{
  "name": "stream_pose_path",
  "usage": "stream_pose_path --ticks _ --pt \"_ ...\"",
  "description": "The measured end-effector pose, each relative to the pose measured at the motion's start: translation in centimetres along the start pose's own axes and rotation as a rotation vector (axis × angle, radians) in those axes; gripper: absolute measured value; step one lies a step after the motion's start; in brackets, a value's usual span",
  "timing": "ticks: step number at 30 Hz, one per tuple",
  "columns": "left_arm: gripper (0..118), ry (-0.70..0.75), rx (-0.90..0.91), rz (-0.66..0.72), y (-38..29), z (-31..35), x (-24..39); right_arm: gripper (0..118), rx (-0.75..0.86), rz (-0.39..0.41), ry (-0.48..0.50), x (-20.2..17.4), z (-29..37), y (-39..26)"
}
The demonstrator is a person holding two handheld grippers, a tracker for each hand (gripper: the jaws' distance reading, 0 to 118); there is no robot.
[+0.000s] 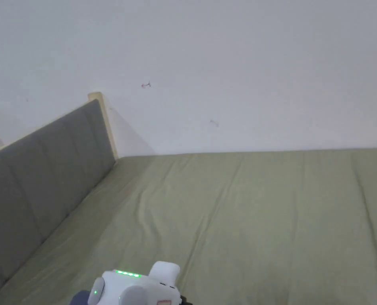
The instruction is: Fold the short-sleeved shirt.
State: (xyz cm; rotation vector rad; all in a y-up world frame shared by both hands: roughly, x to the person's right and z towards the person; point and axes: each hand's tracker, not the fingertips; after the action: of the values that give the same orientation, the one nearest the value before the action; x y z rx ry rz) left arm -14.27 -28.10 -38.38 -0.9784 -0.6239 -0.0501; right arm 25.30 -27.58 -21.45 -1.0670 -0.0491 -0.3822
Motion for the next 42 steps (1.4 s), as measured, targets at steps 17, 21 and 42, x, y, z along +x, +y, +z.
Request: stream_pose_path --ticks 17,21,42 --pt "0 0.388 0.943 -0.141 2.3 8.9 20.5 0 0.972 0.201 -0.137 -4.2 12.4 4.8" --pt "5 0.396 0.976 -0.171 2.2 8.8 20.8 5 1.048 0.12 -0.095 -4.2 12.0 4.7" --pt "105 0.389 0.923 -0.123 1.3 8.6 20.1 118 1.088 0.202 -0.249 -6.6 11.4 2.2"
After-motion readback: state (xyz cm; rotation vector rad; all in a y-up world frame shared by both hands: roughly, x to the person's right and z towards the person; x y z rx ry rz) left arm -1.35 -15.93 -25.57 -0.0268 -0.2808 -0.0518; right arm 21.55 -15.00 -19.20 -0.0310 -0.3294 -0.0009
